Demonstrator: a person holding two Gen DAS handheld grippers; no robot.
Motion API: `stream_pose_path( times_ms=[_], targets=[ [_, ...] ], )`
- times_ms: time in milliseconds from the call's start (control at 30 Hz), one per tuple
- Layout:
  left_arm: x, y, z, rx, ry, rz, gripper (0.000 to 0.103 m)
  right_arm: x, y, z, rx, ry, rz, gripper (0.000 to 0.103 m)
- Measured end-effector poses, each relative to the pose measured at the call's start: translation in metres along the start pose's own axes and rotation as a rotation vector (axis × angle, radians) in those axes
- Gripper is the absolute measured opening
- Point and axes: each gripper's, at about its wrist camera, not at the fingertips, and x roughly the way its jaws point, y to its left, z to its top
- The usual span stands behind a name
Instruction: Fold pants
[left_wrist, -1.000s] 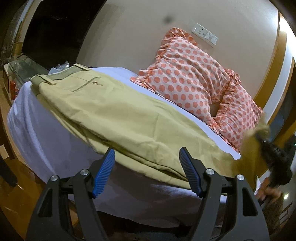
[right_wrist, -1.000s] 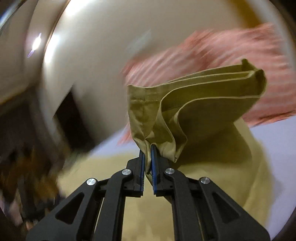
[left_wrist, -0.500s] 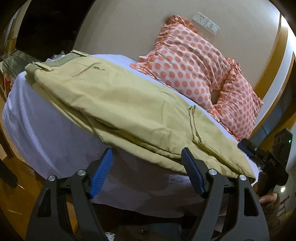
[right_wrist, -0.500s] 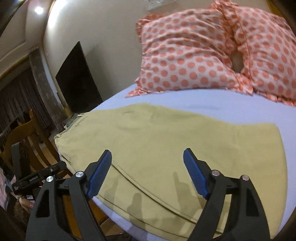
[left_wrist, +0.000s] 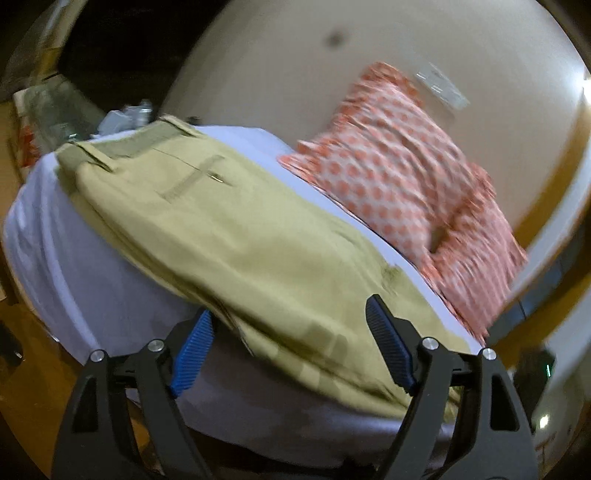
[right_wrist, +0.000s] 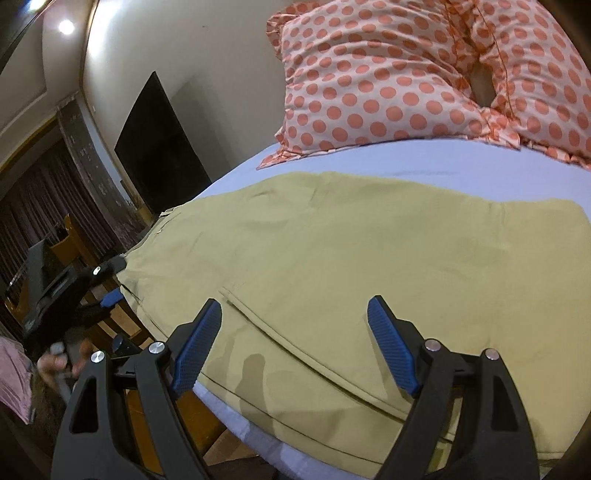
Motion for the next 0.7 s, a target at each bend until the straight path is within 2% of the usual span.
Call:
stream_pose_path(
  times_ms=[100,200,233,267,333,367,467,500,600,667,700],
  targets=[
    [0.006,0.026,0.021,-0.118,-0.023,0.043,0.075,-0.004,-0.004,-0.002,0.012,-0.013,0.007,0.083],
    [0.012,0.058,0.043,-0.261,-0.044,0.031,0.059,-0.008,-0.009,-0.003,0.030,-0.028,0.014,0.083],
    [0.015,0.066,0.050,-0.295,-0.039,0.040,0.044,-0.010,-0.012,-0.003,0.039,-0.033,0.017,0.083],
    [0.020,0.073,0.056,-0.320,-0.022,0.073,0.023,-0.011,-0.013,-0.002,0.045,-0.036,0.018,0.083],
    [0.024,0.079,0.063,-0.339,-0.002,0.082,0.017,-0.016,-0.018,-0.003,0.058,-0.047,0.023,0.083],
    [0.025,0.073,0.067,-0.315,0.007,0.108,0.015,-0.019,-0.020,-0.004,0.062,-0.056,0.024,0.083],
    [0.020,0.028,0.079,-0.110,-0.008,0.234,0.013,-0.032,-0.030,-0.004,0.078,-0.090,0.017,0.083],
    [0.018,-0.001,0.085,0.001,-0.026,0.259,0.013,-0.037,-0.033,-0.004,0.084,-0.104,0.011,0.083],
    [0.015,-0.079,0.088,0.249,-0.064,0.255,0.013,-0.061,-0.051,-0.003,0.116,-0.171,-0.034,0.083],
    [0.016,-0.145,0.073,0.454,-0.094,0.211,0.013,-0.084,-0.068,-0.004,0.156,-0.232,-0.092,0.083],
    [0.017,-0.178,0.060,0.553,-0.102,0.165,0.013,-0.095,-0.076,-0.004,0.175,-0.258,-0.120,0.083]
  ],
)
